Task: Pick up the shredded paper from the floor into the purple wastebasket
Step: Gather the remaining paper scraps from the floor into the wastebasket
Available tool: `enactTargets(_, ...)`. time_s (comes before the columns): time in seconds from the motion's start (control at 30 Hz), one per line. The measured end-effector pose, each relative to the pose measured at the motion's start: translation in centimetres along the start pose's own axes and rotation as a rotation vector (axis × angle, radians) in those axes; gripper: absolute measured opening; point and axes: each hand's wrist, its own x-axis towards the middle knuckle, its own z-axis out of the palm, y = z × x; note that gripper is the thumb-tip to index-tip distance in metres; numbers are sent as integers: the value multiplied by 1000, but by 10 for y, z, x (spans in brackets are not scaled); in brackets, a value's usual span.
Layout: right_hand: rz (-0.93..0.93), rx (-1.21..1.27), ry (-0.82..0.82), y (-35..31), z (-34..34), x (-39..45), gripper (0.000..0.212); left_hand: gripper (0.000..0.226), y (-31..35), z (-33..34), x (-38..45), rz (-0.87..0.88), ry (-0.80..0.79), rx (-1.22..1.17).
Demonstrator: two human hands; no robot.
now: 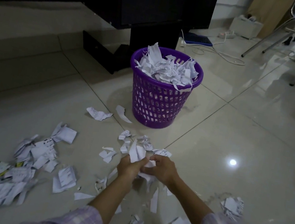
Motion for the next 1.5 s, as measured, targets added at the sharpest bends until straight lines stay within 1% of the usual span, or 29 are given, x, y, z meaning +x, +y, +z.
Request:
enactTargets(0.07, 53, 35, -66, -4, -1, -4, 39, 48, -1, -3, -1, -13, 27, -45)
enactTargets(0.13, 71, 84, -141, -9, -5, -8, 27, 43, 0, -7, -3, 27, 57, -34)
enactTargets(0.17, 65, 116, -154, -11, -8, -10, 22, 40, 0, -9, -3, 52, 66, -19)
enactTargets(0.2, 59, 157, -145, -13, -10, -10, 23, 37, 0, -11, -3, 79, 73, -7)
enactTargets(0.3, 53, 209, -54, -14, -12, -9, 43, 33, 2, -13, -4, 97, 70, 5)
enactTargets(0.4, 10, 95, 18, -12, -7, -3, 45, 35, 4, -14, -5, 86, 57, -21)
enactTargets(0.47, 26, 59, 42, -10, -8, -2, 48, 36, 6, -15, -2, 49, 43, -91)
enactTargets(0.53, 66, 88, 13, -9, -11, -2, 52, 38, 7, -18, 2, 15, 1, -175)
enactTargets(0.57, 73, 113, -13, -8, -12, -3, 50, 38, 9, -19, 2, 5, -21, -206)
enactTargets(0.63, 83, 242, -68, -7, -14, -5, 41, 35, 11, -20, 2, -1, -45, -268)
enactTargets(0.7, 110, 451, -132, -9, -14, -9, 37, 35, 11, -19, 2, 2, -59, -308)
enactTargets(0.77, 91, 603, -192, -14, -14, -12, 30, 37, 12, -19, 2, -1, -71, -323)
enactTargets(0.83, 61, 664, -219, -19, -15, -14, 25, 38, 15, -21, -1, 1, -88, -312)
enactTargets(0.87, 51, 679, -220, -20, -15, -14, 26, 38, 18, -22, -3, 13, -86, -283)
enactTargets(0.93, 58, 700, -202, -23, -17, -12, 26, 39, 24, -23, -8, 63, -84, -170)
enactTargets(1.0, 67, 707, -181, -28, -23, -11, 20, 46, 32, -22, -11, 102, -52, -37)
enactTargets(1.1, 27, 696, -185, -43, -39, -11, 18, 45, 57, -25, -21, 159, -33, 24)
enactTargets(1.17, -16, 691, -184, -58, -55, -12, 18, 39, 79, -30, -25, 256, -31, 61)
enactTargets(1.23, -39, 710, -173, -76, -73, -9, 26, 37, 105, -34, -27, 358, -21, 86)
enactTargets(1.37, -88, 723, -80, -118, -116, 5, 35, 24, 163, -37, -34, 568, 20, 213)
enactTargets(1.47, -157, 664, 35, -149, -149, 16, 47, 12, 202, -35, -39, 724, 22, 311)
enactTargets(1.5, -177, 633, 86, -156, -157, 18, 47, 14, 212, -34, -40, 772, 12, 354)
